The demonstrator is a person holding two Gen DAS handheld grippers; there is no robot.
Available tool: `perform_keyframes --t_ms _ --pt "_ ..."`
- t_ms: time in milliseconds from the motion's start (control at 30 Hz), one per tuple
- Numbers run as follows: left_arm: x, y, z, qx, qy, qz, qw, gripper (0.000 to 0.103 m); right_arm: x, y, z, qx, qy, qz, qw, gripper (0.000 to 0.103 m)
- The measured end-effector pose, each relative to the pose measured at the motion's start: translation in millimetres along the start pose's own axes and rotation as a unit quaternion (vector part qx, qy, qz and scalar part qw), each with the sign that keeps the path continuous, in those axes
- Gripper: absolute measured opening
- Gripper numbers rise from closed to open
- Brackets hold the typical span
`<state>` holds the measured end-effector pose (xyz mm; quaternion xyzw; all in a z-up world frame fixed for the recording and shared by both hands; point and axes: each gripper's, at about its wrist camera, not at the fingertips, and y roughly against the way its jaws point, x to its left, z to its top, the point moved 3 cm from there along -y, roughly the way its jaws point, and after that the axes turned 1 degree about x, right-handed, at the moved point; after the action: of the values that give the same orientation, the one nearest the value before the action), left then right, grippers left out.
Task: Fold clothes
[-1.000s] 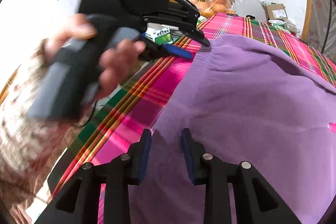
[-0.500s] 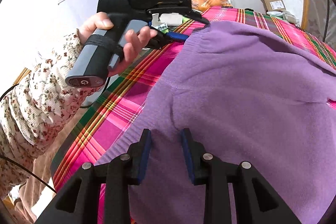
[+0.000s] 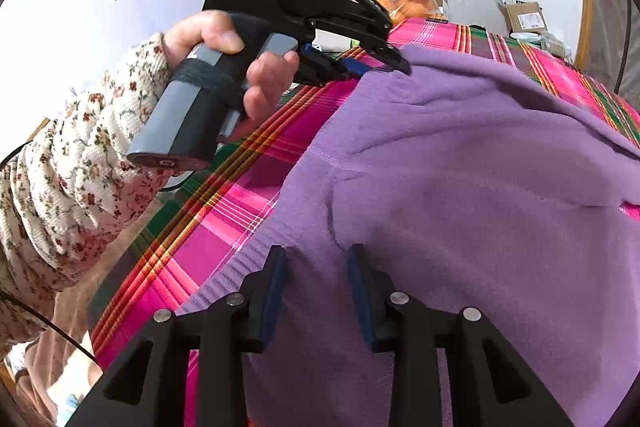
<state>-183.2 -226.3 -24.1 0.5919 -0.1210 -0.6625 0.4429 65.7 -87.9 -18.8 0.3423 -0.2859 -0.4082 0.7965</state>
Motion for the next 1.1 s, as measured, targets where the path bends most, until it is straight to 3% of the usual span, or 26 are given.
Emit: perform_keyframes --t_ms 233,300,400,500,733,800,967,1033,1100 --pt "12 14 4 -0.028 0.022 0.01 0.9993 0.017 7 1 -1 0.001 0.002 -0.003 1.0 0.035" --pt "13 12 5 -0.025 0.026 0.01 0.9993 0.017 15 6 -2 -0.01 0.021 0.005 1.0 0.037" --pt "14 8 4 -0.018 0.023 0.015 0.9995 0.017 29 15 -8 -0.028 0.058 0.018 0.998 0.047" --pt "15 9 3 -0.015 0.022 0.016 0.9995 0.017 44 22 -19 -0.032 0.098 0.021 0.994 0.049" --pt "15 12 0 -0.017 0.026 0.015 0.9994 0.017 61 2 -25 0.011 0.14 0.008 0.99 0.059" --pt "15 13 0 -0.016 0.029 0.016 0.9993 0.017 67 -1 -25 0.009 0.158 -0.015 0.987 0.059" --pt "14 15 1 -0.016 0.029 0.018 0.9993 0.017 60 -2 -23 0.01 0.148 -0.014 0.989 0.059" --pt "14 15 1 -0.017 0.028 0.018 0.9993 0.017 58 -1 -22 0.007 0.145 -0.019 0.989 0.055" --pt "15 16 1 -0.017 0.034 0.014 0.9992 0.017 53 -1 -20 0.003 0.135 -0.026 0.991 0.037"
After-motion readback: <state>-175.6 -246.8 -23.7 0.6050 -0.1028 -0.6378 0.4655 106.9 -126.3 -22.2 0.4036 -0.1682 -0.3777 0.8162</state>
